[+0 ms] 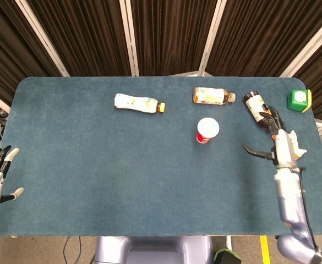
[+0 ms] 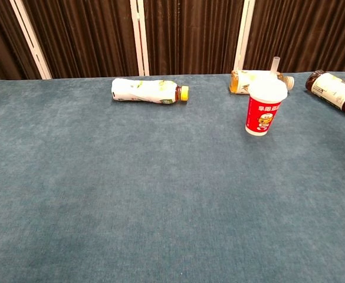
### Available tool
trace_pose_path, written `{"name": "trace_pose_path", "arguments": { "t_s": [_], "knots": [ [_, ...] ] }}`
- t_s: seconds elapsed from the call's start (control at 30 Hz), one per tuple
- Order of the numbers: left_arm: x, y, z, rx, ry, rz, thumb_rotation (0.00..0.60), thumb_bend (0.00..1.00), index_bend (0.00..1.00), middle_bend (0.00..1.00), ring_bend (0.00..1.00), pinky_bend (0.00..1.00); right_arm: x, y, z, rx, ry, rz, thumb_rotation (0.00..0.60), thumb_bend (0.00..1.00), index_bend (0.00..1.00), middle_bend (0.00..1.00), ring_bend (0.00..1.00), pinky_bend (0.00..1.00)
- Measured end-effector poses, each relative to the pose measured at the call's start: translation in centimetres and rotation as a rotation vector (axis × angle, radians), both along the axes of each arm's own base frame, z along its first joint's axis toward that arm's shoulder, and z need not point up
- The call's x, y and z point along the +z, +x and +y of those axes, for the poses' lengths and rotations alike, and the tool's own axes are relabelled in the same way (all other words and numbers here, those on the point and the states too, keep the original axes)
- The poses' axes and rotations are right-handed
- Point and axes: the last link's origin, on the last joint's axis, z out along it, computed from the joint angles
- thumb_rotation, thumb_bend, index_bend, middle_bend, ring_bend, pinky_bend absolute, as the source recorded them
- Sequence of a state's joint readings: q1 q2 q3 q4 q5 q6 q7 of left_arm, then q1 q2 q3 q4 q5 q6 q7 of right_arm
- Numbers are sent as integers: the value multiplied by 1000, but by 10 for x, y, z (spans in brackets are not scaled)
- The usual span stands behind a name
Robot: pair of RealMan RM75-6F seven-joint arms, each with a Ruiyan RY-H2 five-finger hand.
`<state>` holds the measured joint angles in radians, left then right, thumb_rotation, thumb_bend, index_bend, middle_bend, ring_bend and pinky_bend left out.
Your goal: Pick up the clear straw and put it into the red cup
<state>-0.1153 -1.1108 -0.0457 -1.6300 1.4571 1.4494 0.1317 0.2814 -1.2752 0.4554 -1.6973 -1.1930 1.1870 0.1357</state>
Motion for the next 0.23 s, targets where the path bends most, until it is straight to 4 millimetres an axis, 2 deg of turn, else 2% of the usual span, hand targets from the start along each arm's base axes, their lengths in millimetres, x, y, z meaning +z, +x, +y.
{"name": "trace_pose_path", "arguments": {
  "t_s": [0.23],
  "knots": [
    [0, 0, -1, -1, 1, -1, 600, 78, 0, 0, 0, 0, 3, -36, 49, -49, -49, 569, 600, 102, 9, 0, 0, 0]
  ]
}}
